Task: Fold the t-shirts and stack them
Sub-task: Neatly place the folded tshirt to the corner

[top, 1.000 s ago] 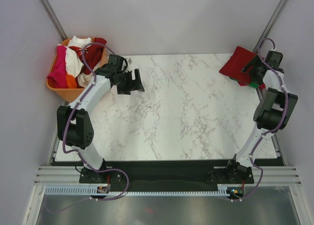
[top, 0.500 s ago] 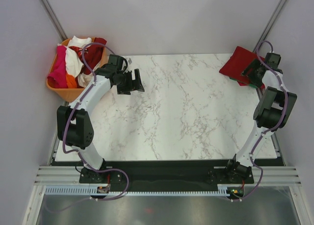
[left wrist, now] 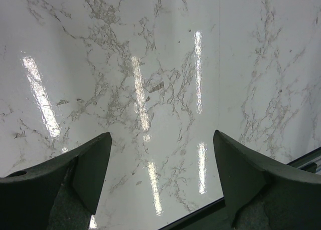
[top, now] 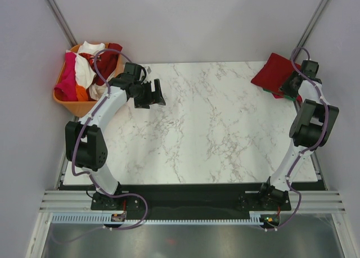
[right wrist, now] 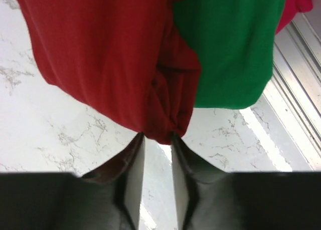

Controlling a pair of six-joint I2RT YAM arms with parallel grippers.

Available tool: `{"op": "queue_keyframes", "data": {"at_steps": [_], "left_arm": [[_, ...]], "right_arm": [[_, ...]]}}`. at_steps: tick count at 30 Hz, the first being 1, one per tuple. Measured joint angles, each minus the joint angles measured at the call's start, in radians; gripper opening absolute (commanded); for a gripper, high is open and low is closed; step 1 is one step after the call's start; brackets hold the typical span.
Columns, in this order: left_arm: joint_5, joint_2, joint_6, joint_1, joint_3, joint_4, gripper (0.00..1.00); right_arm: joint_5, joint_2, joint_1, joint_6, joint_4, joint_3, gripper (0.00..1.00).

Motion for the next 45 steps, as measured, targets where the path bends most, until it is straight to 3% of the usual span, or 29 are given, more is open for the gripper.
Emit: {"op": "queue_keyframes", "data": {"at_steps": [3,4,14,21,28,34,35,38,39,42,45], "left_arm": [[0.0,0.0,0.0,0.0,0.0,0.0,0.89],[0.0,0.0,0.0,0.0,0.0,0.0,0.89],[0.0,0.0,0.0,0.0,0.0,0.0,0.89],[0.0,0.0,0.0,-0.002,0.0,0.0,0.89],[0.0,0.0,0.0,-0.005,0.0,0.0,0.89],[0.0,0.0,0.0,-0.01,0.0,0.0,0.89],[0.0,0.0,0.0,-0.01,0.0,0.0,0.89],[0.0,0.0,0.0,-0.01,0.0,0.0,0.89],[0.0,0.0,0.0,-0.01,0.0,0.0,0.89],[0.0,0.0,0.0,-0.01,0.0,0.0,0.89],[0.0,0.0,0.0,-0.01,0.0,0.0,0.89]], "right_arm": [[0.022,0.012,0.0,-0.007,-0.007,0.005,0.03],[0.027,0.018,0.0,-0.008,-0.01,0.011,0.0],[0.097,0.045,-0.004,-0.003,-0.11,0.188,0.0],[0.125,0.054,-0.092,-0.006,-0.163,0.386,0.0],[0.173,0.072,-0.097,-0.037,-0.164,0.37,0.0],[0.273,0.077,-0.091,-0.043,-0.139,0.251,0.0],[0.301,0.078,-0.09,-0.042,-0.139,0.23,0.04],[0.371,0.08,-0.085,-0.031,-0.141,0.196,0.52],[0.388,0.08,-0.083,-0.03,-0.144,0.195,0.77],[0.416,0.08,-0.079,-0.031,-0.153,0.193,0.9],[0.422,0.077,-0.076,-0.034,-0.161,0.193,0.95]]}}
